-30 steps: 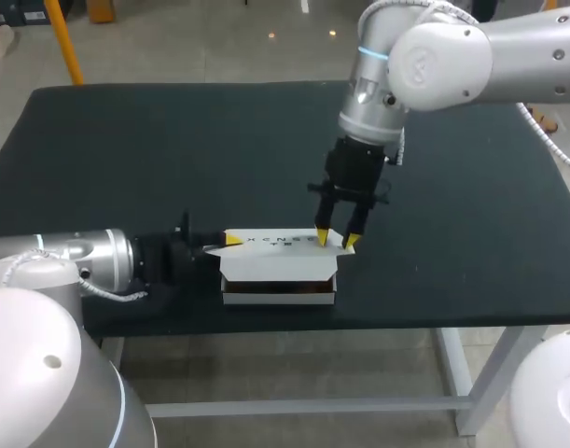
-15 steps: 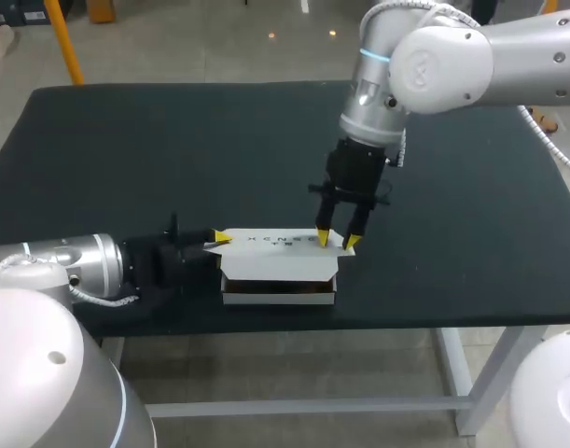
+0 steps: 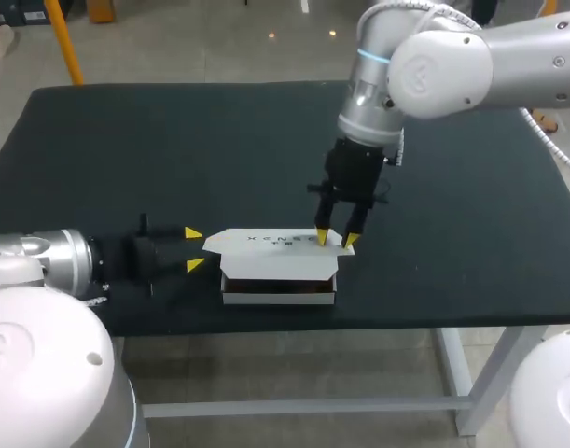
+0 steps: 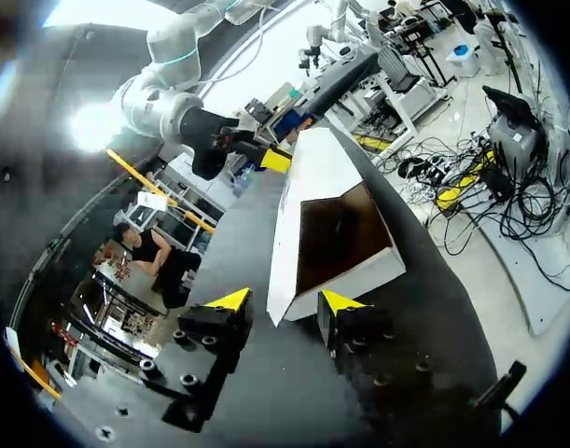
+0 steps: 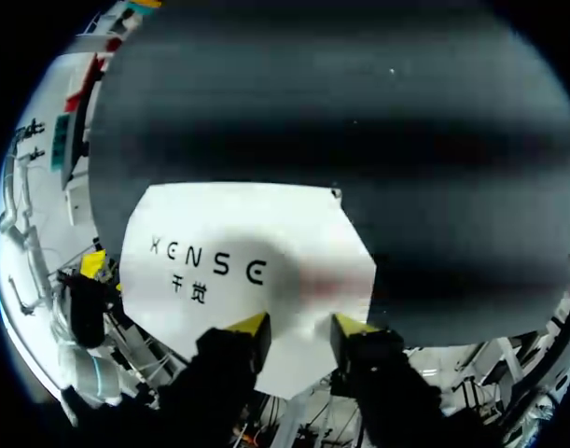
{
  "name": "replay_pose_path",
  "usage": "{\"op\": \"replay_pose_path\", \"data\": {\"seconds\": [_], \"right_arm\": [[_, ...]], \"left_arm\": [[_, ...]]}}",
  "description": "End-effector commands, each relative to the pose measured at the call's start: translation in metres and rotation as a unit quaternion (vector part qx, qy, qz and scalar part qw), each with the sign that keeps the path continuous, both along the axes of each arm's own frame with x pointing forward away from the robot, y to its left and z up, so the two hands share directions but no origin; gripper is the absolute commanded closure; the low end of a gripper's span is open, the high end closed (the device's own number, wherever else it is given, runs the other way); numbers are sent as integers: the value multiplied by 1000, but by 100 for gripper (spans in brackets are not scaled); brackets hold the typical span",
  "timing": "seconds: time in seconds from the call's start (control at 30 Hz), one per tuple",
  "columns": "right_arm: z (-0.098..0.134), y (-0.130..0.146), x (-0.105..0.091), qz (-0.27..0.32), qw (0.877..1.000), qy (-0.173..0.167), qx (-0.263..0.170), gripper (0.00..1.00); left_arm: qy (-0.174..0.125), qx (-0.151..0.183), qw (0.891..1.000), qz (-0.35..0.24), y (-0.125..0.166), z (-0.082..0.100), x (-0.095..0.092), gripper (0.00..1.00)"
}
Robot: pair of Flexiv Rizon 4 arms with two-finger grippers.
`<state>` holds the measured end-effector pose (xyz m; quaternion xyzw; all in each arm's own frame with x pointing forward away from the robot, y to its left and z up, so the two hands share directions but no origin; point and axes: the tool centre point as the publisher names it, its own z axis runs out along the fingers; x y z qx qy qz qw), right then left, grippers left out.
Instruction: Assemble the packaging by folding the flat box into shape, placing the metal phone stand inside, and closing the box properly
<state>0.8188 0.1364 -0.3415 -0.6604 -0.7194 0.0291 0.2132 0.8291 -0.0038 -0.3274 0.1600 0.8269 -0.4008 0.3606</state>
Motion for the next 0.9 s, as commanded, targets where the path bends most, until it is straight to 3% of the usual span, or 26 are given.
{"op": "replay_pose_path", "data": {"seconds": [0.03, 0.17, 0.27, 0.33, 0.37, 0.77, 0.8, 0.9], "right_arm": [[0, 1, -4, -2, 1000, -8, -3, 53], [0, 1, -4, -3, 1000, -14, -5, 54], [1, 1, -4, -5, 1000, -20, -8, 54], [1, 1, -4, -5, 1000, -22, -8, 53], [1, 1, -4, -5, 1000, -23, -8, 54], [-3, -2, -5, -10, 1000, -23, -7, 55], [-3, -2, -5, -10, 1000, -24, -7, 55], [-3, -3, -5, -12, 1000, -25, -8, 56]], "left_arm": [[77, 57, 995, 9, 19, 31, -4, 0], [145, 96, 985, 18, 26, 41, 2, 0], [200, 142, 969, 5, 26, 44, 4, 0], [209, 188, 959, 22, 23, 44, 5, 0], [196, 245, 947, 73, 22, 42, 7, 0], [196, 245, 947, 73, 22, 42, 7, 0], [203, 237, 948, 63, 20, 43, 9, 0], [261, 209, 940, 65, 17, 52, 17, 0]]}}
